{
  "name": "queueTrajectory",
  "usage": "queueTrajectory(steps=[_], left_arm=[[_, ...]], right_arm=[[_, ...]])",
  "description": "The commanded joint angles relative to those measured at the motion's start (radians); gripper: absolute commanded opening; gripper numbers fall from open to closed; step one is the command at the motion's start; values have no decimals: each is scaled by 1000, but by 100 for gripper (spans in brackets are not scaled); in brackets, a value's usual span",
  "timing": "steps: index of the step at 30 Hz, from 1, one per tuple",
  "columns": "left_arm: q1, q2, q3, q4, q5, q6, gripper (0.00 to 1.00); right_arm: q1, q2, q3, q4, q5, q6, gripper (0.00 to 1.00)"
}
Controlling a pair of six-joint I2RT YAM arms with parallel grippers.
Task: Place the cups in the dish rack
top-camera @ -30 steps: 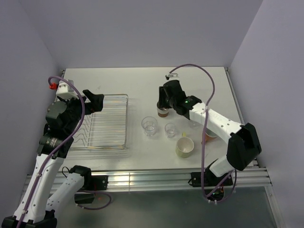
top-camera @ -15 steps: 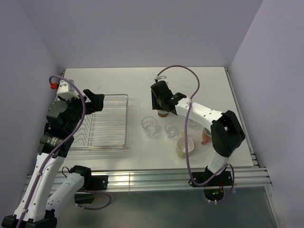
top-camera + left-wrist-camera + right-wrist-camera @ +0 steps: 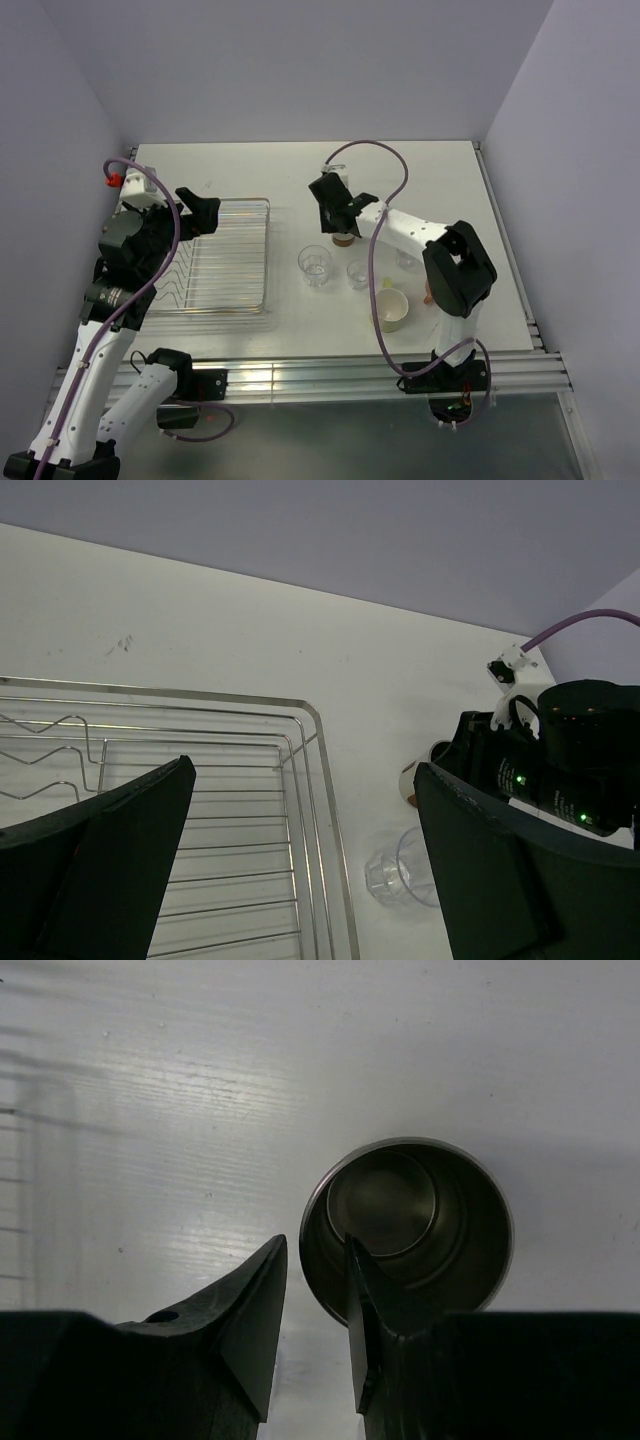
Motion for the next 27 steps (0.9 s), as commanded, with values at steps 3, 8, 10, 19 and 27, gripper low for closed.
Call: queueTrajectory(steps=[3, 8, 10, 19, 27], left_arm=[[4, 1, 21, 17, -10, 0, 99], [4, -2, 18, 20, -15, 0, 99], [4, 0, 20, 20, -15, -3, 99], [4, 23, 35, 30, 36, -22, 99], [10, 102, 116, 107, 265, -186, 99]], right_arm=[[6, 46, 62, -3, 42, 10, 35], [6, 60, 71, -11, 50, 10, 22], [6, 46, 77, -18, 54, 10, 12], [-14, -83, 141, -92, 104, -9, 0], [-66, -311, 192, -35, -284, 23, 0]])
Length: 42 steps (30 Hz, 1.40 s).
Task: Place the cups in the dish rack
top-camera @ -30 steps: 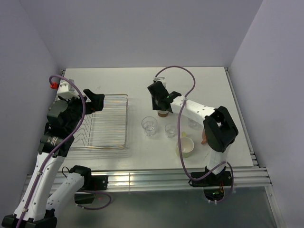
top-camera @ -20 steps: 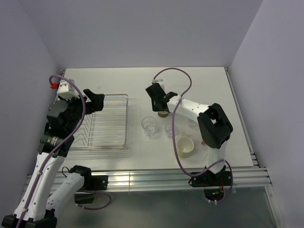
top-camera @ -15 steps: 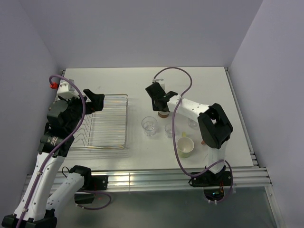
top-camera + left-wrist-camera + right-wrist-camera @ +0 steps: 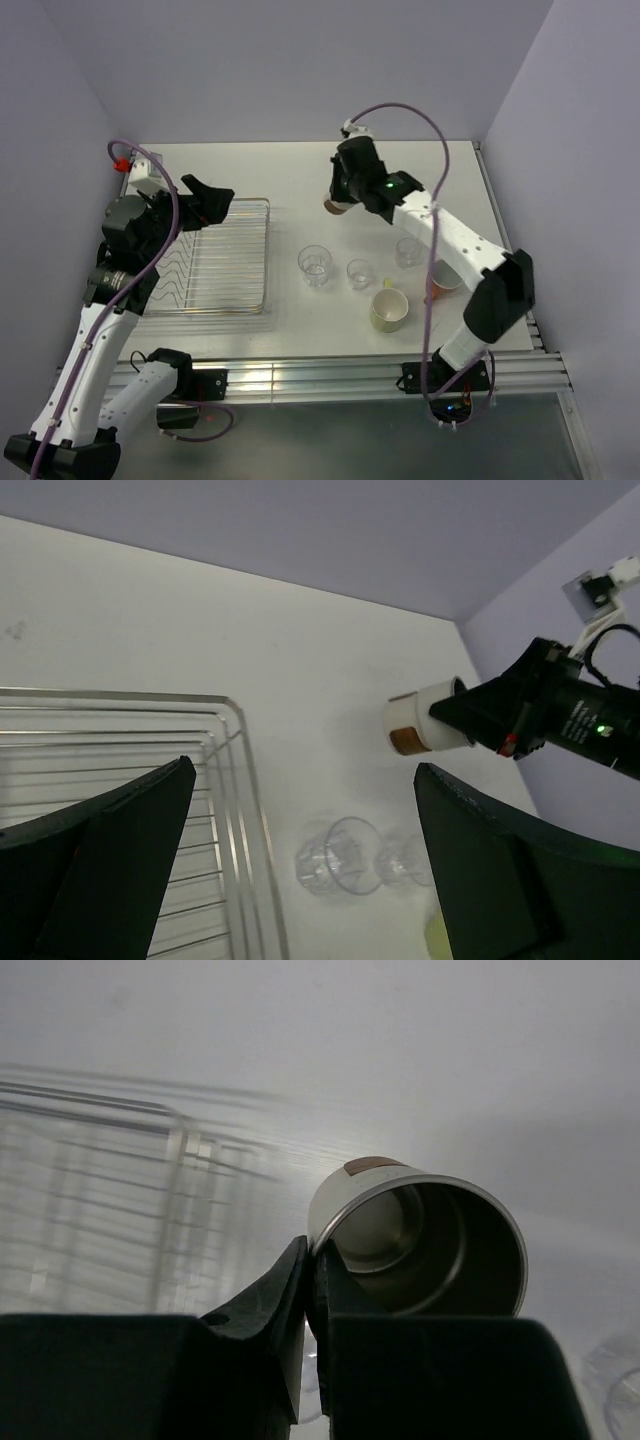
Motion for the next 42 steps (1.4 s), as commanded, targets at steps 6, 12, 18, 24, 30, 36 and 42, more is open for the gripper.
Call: queueTrajectory(steps=[6, 12, 18, 24, 30, 36, 42], left_arm=[[108, 165, 58, 291, 496, -273, 99], [123, 317, 13, 629, 723, -455, 99], [122, 383, -44, 957, 820, -653, 99], [109, 388, -47, 965, 826, -650, 99], [82, 400, -42, 833, 789, -554, 99], [48, 411, -54, 862, 782, -564, 98], [28, 399, -80, 899, 782, -594, 94]], right_arm=[[-34, -246, -7, 268, -561, 145, 0], [-57, -257, -77, 511, -820, 343, 0], [-59, -228, -126, 693, -885, 469, 0], [-59, -205, -144, 778, -902, 536, 0], [-59, -180, -136, 815, -906, 564, 0], [-62, -157, -144, 856, -911, 596, 0], [-82, -151, -190, 950, -912, 658, 0]])
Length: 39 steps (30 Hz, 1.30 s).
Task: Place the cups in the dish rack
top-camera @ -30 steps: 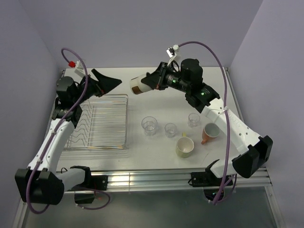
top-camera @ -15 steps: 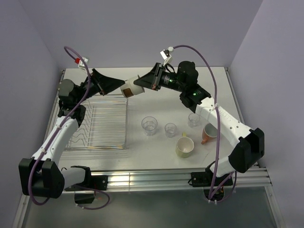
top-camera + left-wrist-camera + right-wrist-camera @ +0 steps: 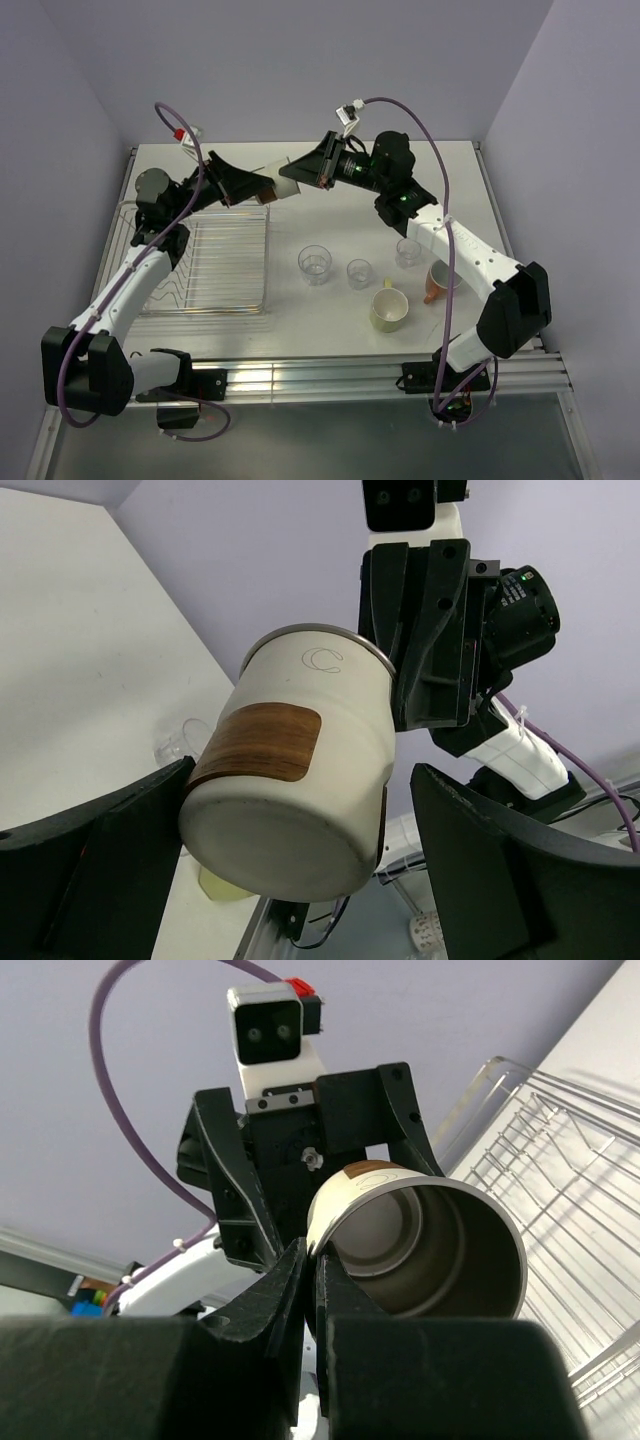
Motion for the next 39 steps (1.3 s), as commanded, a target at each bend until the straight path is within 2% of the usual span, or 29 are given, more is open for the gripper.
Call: queueTrajectory(steps=[1, 5, 8, 9, 11, 12, 14, 15, 16, 17, 19, 20, 23, 25, 29, 35, 39], left_arm=[[-15, -24, -17, 70, 4, -3, 93], [-15, -42, -40, 91, -11, -9, 89], [-15, -37, -44, 140, 6, -42, 77], [-15, -34, -43, 142, 6, -46, 65], [-15, -33, -37, 142, 11, -46, 52], [-15, -33, -35, 139, 11, -44, 36], [-15, -34, -25, 130, 14, -39, 24], [-15, -34, -20, 122, 15, -38, 8], [-15, -39, -6, 108, 15, -29, 1], [-15, -41, 3, 91, 9, -18, 0], [-15, -54, 20, 33, 1, 12, 0], [-15, -57, 41, 1, -6, 29, 0], [-15, -79, 95, -142, -43, 105, 0], [-15, -91, 132, -235, -68, 157, 0], [-15, -108, 150, -298, -88, 192, 0], [-14, -129, 189, -470, -178, 299, 0], [-11, -149, 242, -690, -290, 407, 0]], right_arm=[[-26, 4, -26, 145, -7, 52, 0], [-29, 5, -41, 163, -16, 58, 0], [-31, 8, -55, 179, -16, 64, 0], [-32, 10, -55, 182, -18, 65, 0], [-31, 12, -60, 189, -18, 67, 0], [-32, 10, -61, 191, -16, 64, 0], [-32, 7, -63, 188, -12, 59, 0], [-32, 5, -64, 183, -9, 50, 3], [-32, 4, -63, 162, -3, 44, 7], [-32, 1, -61, 140, 16, 18, 17], [-32, -8, -47, 56, 45, -16, 28], [-31, -19, -47, 32, 62, -30, 38], [-32, -54, -50, -54, 141, -83, 52], [-32, -77, -53, -102, 195, -111, 57], [-32, -93, -46, -160, 254, -145, 63], [-34, -128, -69, -212, 354, -180, 63], [-46, -154, -63, -271, 427, -211, 63]])
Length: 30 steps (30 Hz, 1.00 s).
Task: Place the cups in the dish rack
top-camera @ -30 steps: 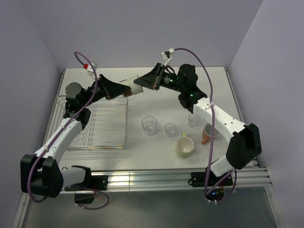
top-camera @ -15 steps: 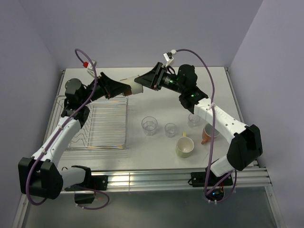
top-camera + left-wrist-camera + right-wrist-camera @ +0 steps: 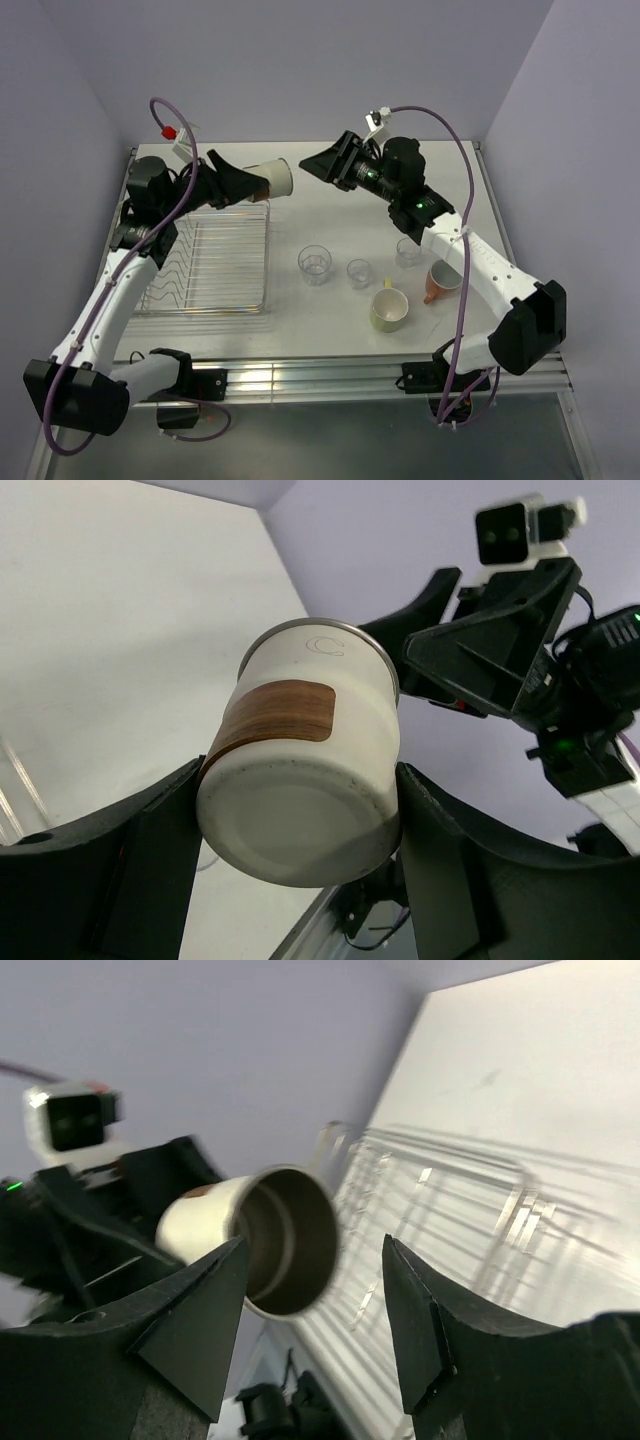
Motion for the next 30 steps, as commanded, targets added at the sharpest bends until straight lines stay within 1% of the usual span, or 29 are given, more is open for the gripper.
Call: queueTrajectory(steps=[1, 2, 3, 4, 5, 6, 7, 9, 10, 12, 13, 15, 20, 22, 30], left_arm=[[6, -59, 115, -190, -144, 136, 0], [8, -62, 132, -237, -228, 156, 0], [9, -63, 150, -283, -273, 175, 0], [11, -59, 188, -376, -316, 215, 0], [14, -54, 210, -426, -365, 237, 0], [14, -39, 230, -473, -469, 278, 0], [15, -31, 259, -548, -523, 295, 0], [20, -7, 273, -601, -606, 333, 0], [23, 6, 279, -619, -667, 343, 0], [31, 56, 290, -661, -683, 363, 0], [31, 76, 308, -678, -732, 370, 0], [32, 139, 328, -724, -763, 393, 0], [32, 246, 387, -790, -853, 447, 0], [32, 311, 435, -846, -861, 479, 0], [32, 450, 474, -896, -942, 486, 0]], right_arm=[[-20, -61, 5, -91, 136, -67, 63], [-22, -66, 9, -119, 160, -89, 63], [-23, -70, 13, -137, 209, -101, 63], [-25, -79, 19, -178, 234, -115, 63], [-23, -84, 22, -197, 260, -144, 63], [-25, -89, 25, -215, 306, -159, 63], [-26, -95, 26, -251, 331, -176, 64], [-26, -96, 34, -283, 361, -227, 64], [-25, -93, 37, -312, 418, -244, 64], [-28, -87, 40, -331, 455, -282, 64], [-28, -77, 43, -349, 476, -291, 64], [-31, -66, 49, -364, 477, -310, 64], [-32, -21, 63, -393, 423, -346, 64], [-32, 0, 71, -403, 409, -351, 64], [-32, 29, 85, -415, 365, -365, 64]])
